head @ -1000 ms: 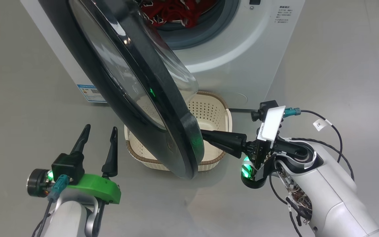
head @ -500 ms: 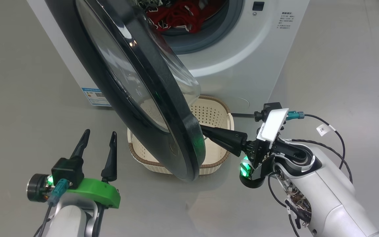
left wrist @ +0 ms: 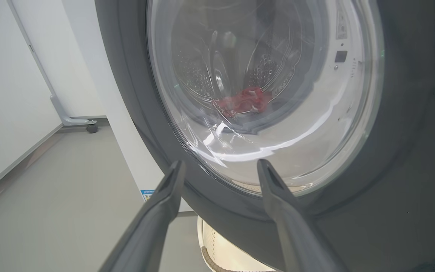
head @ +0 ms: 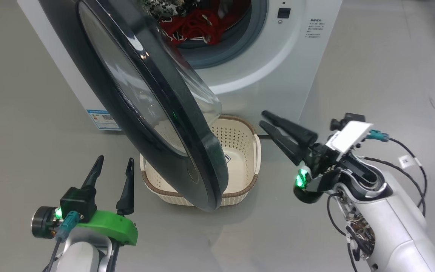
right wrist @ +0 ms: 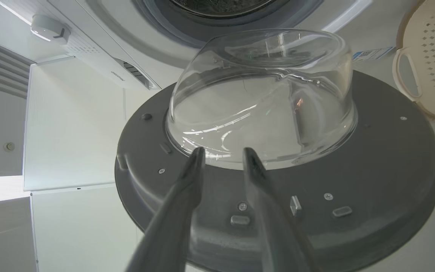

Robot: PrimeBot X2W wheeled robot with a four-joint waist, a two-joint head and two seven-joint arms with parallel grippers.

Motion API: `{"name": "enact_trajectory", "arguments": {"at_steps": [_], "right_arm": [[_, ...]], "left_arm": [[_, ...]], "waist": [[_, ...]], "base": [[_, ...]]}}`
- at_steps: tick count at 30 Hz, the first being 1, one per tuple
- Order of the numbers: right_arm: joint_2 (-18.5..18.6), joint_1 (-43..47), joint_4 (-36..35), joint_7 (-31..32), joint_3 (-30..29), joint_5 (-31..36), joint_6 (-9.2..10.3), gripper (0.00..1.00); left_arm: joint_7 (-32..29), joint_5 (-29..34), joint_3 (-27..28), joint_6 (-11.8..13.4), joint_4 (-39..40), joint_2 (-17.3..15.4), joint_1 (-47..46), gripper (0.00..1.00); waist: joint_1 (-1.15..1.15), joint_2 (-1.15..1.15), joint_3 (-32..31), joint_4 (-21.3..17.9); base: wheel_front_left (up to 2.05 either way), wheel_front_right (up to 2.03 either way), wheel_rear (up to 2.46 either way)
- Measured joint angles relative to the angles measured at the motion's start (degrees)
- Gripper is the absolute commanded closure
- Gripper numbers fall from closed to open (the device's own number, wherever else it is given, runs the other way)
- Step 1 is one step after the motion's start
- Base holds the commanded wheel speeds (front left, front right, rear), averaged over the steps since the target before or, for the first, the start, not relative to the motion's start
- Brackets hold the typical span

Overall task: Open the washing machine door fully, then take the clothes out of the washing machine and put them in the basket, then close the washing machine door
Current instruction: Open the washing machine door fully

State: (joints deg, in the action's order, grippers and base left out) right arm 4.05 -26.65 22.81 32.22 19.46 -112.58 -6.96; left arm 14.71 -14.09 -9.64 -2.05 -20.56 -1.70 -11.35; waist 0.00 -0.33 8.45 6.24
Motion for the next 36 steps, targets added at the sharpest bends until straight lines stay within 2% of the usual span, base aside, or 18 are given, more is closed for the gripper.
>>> {"name": "enact_trajectory", "arguments": {"at_steps": [8,11,25,31,36], "right_arm": [[1.88,3.93,-2.96,-6.65,-3.53,5.04,-0.01,0.0],[2.78,5.42,-4.0,-10.35,-4.39,8.93,-0.01,0.0],[9.29,12.28,-4.72,-30.44,-4.98,32.06,-0.01,0.0],[11.32,13.69,-3.7,-38.17,-4.9,39.74,-0.02,0.0],[15.66,14.29,-3.38,-45.85,-3.56,51.38,0.3,0.0]], "left_arm": [[0.0,0.0,0.99,0.07,-0.01,-0.02,0.81,0.0],[0.0,0.0,1.41,0.09,-0.01,-0.04,1.35,0.0],[0.0,0.22,0.98,0.05,-0.05,-0.14,2.01,0.0],[0.0,0.6,0.89,-0.02,-0.27,-0.16,2.09,0.0],[0.0,0.6,0.86,-0.27,-0.67,-0.18,2.42,0.0]], "waist": [[0.0,0.0,-1.05,-1.2],[0.0,0.0,-1.43,-1.83],[0.0,0.0,-2.55,-3.98],[0.0,0.0,-2.88,-4.01],[0.0,0.0,-3.4,-4.12]], "base": [[0.0,0.0,0.0],[0.0,0.0,0.0],[0.0,0.0,0.0],[0.0,0.0,0.0],[0.0,0.0,0.0]]}}
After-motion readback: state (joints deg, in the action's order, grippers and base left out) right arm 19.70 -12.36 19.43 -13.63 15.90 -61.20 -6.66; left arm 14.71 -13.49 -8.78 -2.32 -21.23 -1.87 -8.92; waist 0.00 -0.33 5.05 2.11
